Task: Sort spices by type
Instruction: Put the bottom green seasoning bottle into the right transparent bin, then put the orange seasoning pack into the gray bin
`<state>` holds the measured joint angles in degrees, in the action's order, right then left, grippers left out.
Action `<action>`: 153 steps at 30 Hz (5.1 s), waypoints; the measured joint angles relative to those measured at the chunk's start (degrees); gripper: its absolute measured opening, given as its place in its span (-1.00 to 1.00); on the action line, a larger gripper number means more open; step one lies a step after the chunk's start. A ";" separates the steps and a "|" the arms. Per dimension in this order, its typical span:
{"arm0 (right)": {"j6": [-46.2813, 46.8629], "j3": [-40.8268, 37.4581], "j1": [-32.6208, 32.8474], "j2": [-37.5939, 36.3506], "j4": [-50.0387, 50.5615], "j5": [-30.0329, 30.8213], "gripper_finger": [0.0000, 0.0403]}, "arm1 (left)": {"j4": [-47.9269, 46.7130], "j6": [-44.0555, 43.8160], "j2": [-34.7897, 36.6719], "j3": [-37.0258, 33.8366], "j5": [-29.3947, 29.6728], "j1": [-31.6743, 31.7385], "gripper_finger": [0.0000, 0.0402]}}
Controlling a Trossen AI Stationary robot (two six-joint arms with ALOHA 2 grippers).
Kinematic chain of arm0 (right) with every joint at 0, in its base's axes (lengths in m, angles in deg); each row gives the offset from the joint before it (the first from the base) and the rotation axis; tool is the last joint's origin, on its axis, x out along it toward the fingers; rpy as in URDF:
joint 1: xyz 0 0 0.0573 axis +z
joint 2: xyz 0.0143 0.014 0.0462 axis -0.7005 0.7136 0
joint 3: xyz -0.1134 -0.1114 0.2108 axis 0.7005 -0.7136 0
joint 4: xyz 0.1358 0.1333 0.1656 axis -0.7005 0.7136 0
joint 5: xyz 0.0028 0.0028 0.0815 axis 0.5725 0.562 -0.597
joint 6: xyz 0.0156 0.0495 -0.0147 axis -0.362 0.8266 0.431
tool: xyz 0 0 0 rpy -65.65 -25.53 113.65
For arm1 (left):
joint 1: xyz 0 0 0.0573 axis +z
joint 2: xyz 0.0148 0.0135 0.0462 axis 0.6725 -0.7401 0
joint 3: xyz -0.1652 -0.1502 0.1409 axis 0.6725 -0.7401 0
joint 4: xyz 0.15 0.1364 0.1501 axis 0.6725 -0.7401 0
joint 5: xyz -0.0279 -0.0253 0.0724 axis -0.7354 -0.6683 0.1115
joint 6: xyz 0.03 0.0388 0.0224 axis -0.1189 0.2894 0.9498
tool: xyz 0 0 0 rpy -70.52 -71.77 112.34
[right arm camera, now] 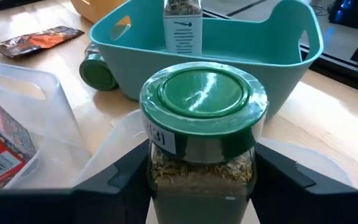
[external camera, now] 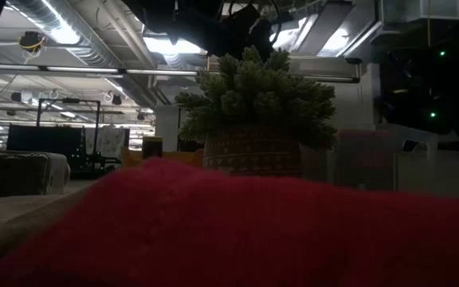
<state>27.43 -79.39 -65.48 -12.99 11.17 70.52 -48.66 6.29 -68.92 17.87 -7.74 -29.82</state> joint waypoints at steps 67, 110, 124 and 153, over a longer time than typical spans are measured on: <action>-0.44 22.80 0.04 -0.50 36.55 -3.62 0.44 | -54.91 -12.17 5.31 -11.46 1.82 -5.90 0.30; -0.57 22.80 0.02 -0.52 36.48 -5.20 0.44 | -47.06 -10.41 0.28 -14.40 10.86 -4.79 -0.16; -0.66 22.80 0.02 -0.52 35.32 -8.26 0.44 | -47.00 -10.43 0.37 -14.36 10.98 -4.96 -0.96; 12.57 30.01 0.04 -1.88 34.00 -23.22 0.44 | -46.81 7.38 0.66 2.14 8.44 -8.44 -0.95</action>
<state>40.00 -49.38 -65.44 -14.87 45.17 47.30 -95.47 13.66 -68.26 20.01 0.70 -38.25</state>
